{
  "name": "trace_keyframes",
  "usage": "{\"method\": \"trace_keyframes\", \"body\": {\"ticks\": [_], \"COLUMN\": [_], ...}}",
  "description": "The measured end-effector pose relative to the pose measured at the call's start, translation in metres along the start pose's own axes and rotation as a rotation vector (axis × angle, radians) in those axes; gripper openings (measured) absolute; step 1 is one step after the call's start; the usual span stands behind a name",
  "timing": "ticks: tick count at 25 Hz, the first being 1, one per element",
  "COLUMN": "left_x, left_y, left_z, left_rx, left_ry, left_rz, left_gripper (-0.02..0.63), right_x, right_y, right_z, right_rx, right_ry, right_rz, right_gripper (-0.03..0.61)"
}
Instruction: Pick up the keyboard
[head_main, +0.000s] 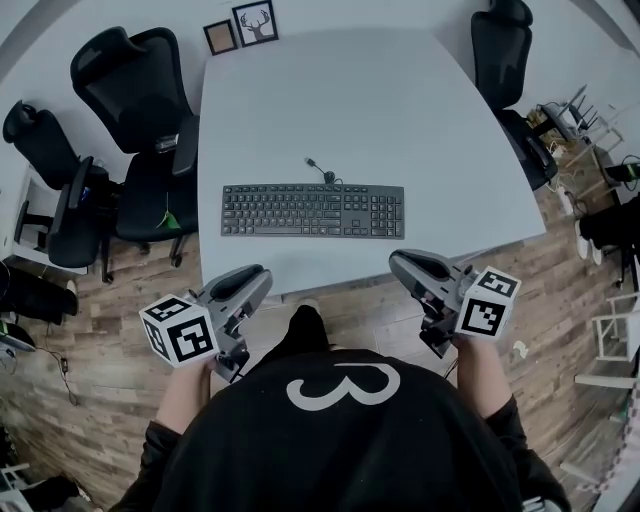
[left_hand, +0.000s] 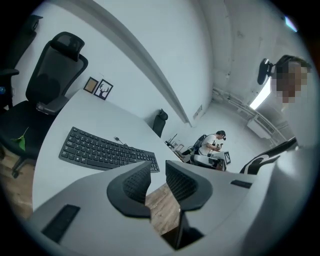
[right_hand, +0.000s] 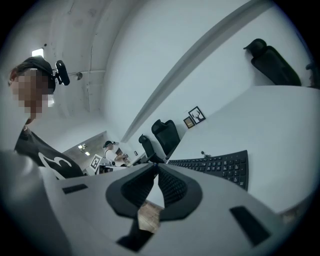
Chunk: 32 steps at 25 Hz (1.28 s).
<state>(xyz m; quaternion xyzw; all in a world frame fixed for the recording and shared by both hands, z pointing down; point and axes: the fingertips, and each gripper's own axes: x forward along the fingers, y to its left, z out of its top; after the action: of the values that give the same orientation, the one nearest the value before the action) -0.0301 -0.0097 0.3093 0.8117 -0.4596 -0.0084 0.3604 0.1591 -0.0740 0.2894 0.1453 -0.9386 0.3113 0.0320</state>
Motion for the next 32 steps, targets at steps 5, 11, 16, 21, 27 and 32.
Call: {"method": "trace_keyframes", "body": {"ticks": [5, 11, 16, 21, 27, 32], "left_x": [0.011, 0.024, 0.027, 0.028, 0.032, 0.042], "left_y": [0.031, 0.077, 0.137, 0.184, 0.222, 0.246], "left_z": [0.018, 0.036, 0.050, 0.056, 0.054, 0.049], "left_rx": [-0.005, -0.041, -0.013, -0.044, -0.090, -0.107], "left_ry": [0.002, 0.063, 0.096, 0.126, 0.148, 0.187], "left_rz": [0.007, 0.004, 0.104, 0.163, 0.219, 0.226], "left_gripper": [0.108, 0.183, 0.225, 0.247, 0.261, 0.262], "right_x": [0.010, 0.028, 0.042, 0.046, 0.046, 0.046], "right_y": [-0.026, -0.061, -0.098, -0.133, -0.166, -0.190], "right_z": [-0.005, -0.006, -0.012, -0.018, -0.020, -0.026], "right_rx": [-0.019, 0.012, 0.050, 0.113, 0.167, 0.176], "right_ry": [0.038, 0.091, 0.156, 0.178, 0.186, 0.193], "right_rz": [-0.094, -0.188, -0.236, -0.291, -0.351, -0.393], "right_gripper": [0.060, 0.087, 0.158, 0.178, 0.194, 0.262]}}
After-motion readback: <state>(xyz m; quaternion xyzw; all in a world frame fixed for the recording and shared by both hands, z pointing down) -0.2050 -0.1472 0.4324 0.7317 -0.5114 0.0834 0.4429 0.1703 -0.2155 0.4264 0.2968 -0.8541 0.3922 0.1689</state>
